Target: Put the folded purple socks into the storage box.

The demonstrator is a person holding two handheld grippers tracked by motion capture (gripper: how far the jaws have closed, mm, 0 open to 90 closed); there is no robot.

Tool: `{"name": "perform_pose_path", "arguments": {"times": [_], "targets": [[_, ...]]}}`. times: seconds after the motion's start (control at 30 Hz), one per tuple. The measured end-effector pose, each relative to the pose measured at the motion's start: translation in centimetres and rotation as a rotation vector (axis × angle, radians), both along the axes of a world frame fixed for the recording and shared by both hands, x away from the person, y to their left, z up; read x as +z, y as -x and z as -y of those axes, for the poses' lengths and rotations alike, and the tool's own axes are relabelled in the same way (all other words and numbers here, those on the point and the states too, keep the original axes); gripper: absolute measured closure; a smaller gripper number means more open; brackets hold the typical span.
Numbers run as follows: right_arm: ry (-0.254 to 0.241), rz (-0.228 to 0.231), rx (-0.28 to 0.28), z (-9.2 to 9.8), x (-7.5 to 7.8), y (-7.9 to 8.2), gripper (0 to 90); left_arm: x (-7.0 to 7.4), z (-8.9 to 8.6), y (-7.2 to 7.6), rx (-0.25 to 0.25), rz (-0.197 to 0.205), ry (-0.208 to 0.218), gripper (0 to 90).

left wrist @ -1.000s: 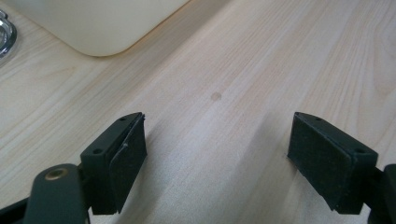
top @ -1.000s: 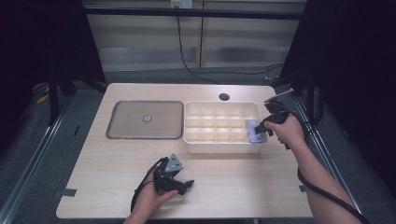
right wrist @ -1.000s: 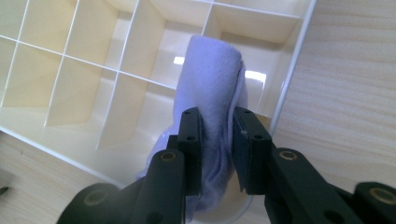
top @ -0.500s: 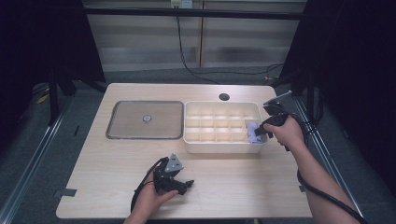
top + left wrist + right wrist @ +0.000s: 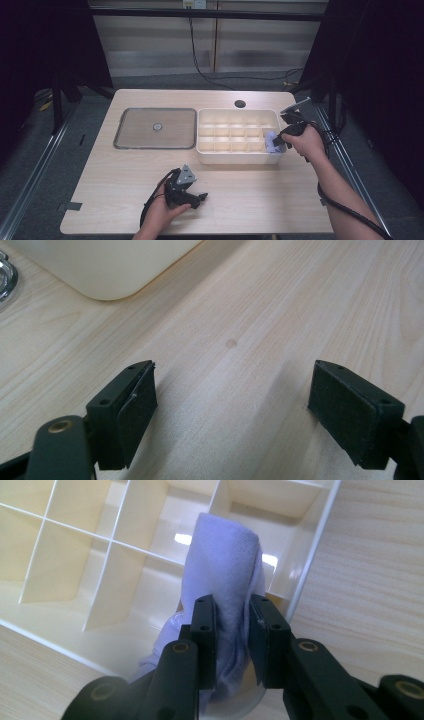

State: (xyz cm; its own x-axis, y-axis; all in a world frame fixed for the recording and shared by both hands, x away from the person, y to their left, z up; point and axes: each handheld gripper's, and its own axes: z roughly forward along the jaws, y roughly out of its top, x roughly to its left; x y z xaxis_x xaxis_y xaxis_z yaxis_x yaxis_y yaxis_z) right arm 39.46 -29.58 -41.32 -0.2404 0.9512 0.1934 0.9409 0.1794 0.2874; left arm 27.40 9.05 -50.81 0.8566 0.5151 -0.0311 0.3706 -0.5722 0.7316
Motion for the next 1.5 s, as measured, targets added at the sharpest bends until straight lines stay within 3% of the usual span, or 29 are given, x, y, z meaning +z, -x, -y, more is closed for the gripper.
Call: {"name": "perform_pose_path", "arguments": {"times": [0.37, 1.5], "targets": [[0.047, -0.002, 0.008, -0.6, 0.1, 0.0, 74.5, 0.0, 0.0, 0.0, 0.0, 0.0, 0.001, 18.8], [0.119, -0.016, 0.043, -1.6, 0.1, -0.1, 73.5, 0.0, 0.0, 0.0, 0.003, 0.0, 0.003, 18.8]]}}
